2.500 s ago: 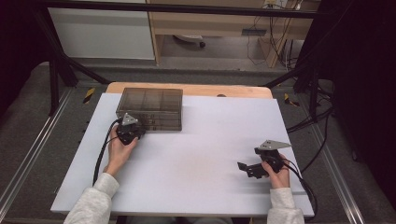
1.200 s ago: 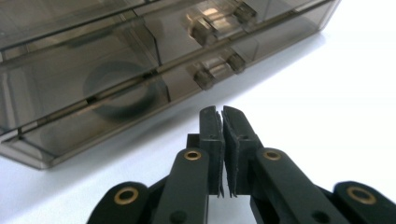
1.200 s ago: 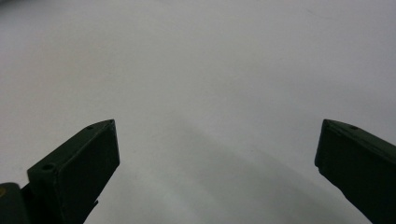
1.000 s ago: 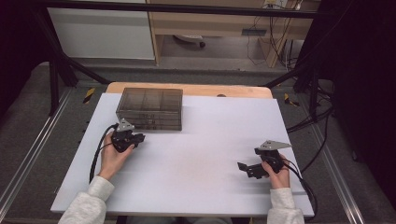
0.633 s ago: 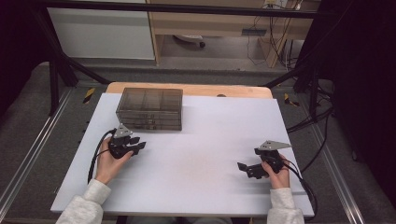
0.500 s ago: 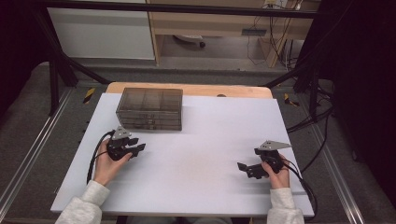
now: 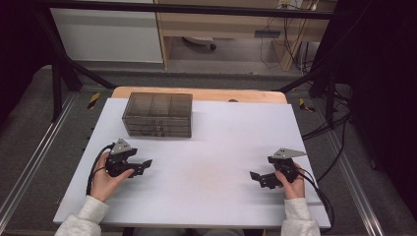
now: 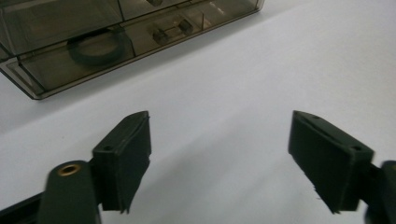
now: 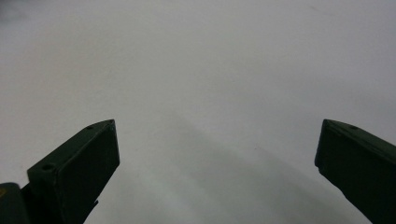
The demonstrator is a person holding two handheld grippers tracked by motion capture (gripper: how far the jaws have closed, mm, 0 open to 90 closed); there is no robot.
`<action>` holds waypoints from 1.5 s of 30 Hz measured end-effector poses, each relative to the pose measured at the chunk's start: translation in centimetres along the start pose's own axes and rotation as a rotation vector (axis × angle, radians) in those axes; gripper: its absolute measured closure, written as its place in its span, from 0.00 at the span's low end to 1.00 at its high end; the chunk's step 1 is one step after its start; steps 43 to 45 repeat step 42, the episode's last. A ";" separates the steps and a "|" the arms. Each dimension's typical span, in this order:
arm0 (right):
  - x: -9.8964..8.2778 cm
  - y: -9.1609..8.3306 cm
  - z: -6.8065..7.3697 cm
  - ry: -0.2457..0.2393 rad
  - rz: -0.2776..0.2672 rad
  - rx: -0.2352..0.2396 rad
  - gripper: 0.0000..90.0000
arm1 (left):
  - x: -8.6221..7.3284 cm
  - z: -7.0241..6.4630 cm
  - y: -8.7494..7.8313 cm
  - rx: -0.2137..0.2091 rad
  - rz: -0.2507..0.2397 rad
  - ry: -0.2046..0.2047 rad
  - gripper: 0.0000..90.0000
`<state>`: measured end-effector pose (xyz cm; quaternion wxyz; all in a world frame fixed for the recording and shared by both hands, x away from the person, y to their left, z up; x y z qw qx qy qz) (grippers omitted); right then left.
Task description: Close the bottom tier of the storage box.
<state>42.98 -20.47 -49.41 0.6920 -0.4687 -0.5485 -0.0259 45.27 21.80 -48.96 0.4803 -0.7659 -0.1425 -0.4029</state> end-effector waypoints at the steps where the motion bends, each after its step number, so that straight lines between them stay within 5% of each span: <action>1: 0.0 0.0 0.0 -0.001 0.000 0.000 0.00 | -0.1 0.0 -0.1 -0.004 0.000 0.004 0.20; 5: 0.0 0.0 0.0 0.001 -0.001 0.001 0.00 | -0.5 -0.3 -0.5 -0.028 -0.012 0.009 0.12; 15: -0.1 0.1 0.1 -0.005 0.003 0.004 0.00 | -1.6 0.7 -1.5 -0.012 -0.014 0.020 0.06; 45: -0.5 0.1 0.2 -0.009 0.016 0.006 0.00 | -3.1 2.2 -2.2 0.009 -0.002 0.014 0.06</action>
Point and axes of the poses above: each handheld gripper's, and its own axes: y roughly forward along the jaws, x roughly out of its top, z roughly to its left, the point moved 9 cm from there along y, roughly forward along the jaws, and after that the axes turned 13 degrees about -y, right-handed, at the moved point
